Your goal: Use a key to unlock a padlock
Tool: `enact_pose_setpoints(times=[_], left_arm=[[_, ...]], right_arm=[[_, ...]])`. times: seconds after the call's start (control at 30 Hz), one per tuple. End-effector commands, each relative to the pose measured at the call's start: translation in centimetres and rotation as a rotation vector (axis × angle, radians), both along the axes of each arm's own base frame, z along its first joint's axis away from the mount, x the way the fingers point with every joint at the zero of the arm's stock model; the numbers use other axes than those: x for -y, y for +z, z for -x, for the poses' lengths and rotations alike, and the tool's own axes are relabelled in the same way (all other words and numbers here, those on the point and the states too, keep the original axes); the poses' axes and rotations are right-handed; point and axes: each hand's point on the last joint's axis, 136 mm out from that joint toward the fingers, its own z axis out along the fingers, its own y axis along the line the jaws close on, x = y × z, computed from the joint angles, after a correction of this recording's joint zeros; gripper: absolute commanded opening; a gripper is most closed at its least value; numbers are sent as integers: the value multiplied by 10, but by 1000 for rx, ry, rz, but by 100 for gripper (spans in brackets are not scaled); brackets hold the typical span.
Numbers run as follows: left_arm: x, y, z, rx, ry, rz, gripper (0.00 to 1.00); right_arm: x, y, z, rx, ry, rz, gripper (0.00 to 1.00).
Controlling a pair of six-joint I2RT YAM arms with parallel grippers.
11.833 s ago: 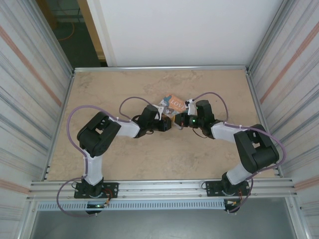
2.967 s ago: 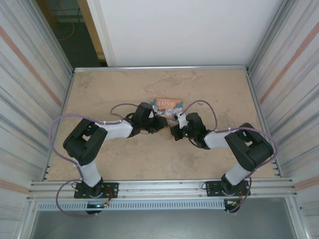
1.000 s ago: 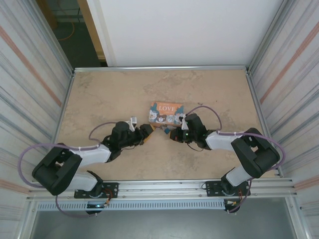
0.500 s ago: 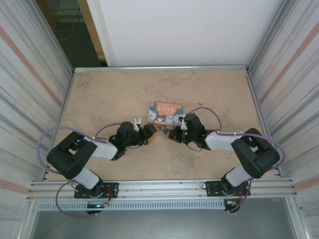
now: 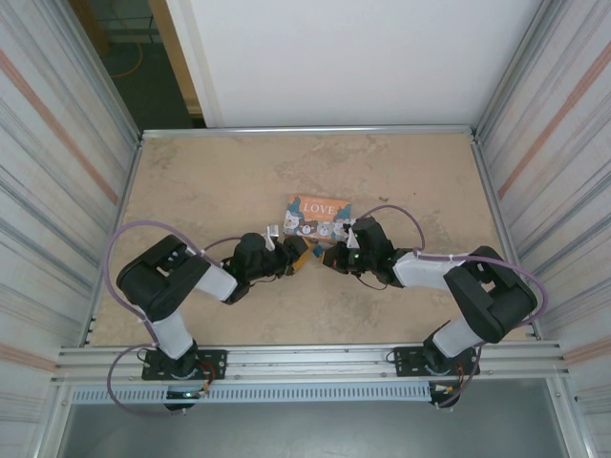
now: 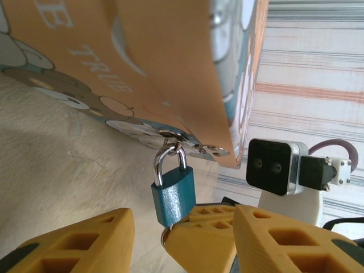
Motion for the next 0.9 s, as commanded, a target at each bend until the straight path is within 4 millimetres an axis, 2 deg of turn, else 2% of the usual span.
enact_pose_setpoints(times=[0.0,0.23,0.6,0.87], left_arm=[[9,12,-5,27,-3,45,49],[17,3,-7,9,-12,54,49],[25,-11,-11,-16,-11,77,41],[30,-13,-14,-20,-14,88,38]], right_arm=[[-11,28,-8,41,-5,-58,0],[-12,31,-9,41,-10,-68,0],[-12,36,-8,42,-14,-76,0],[-14,38,-8,37,-13,-85,0]])
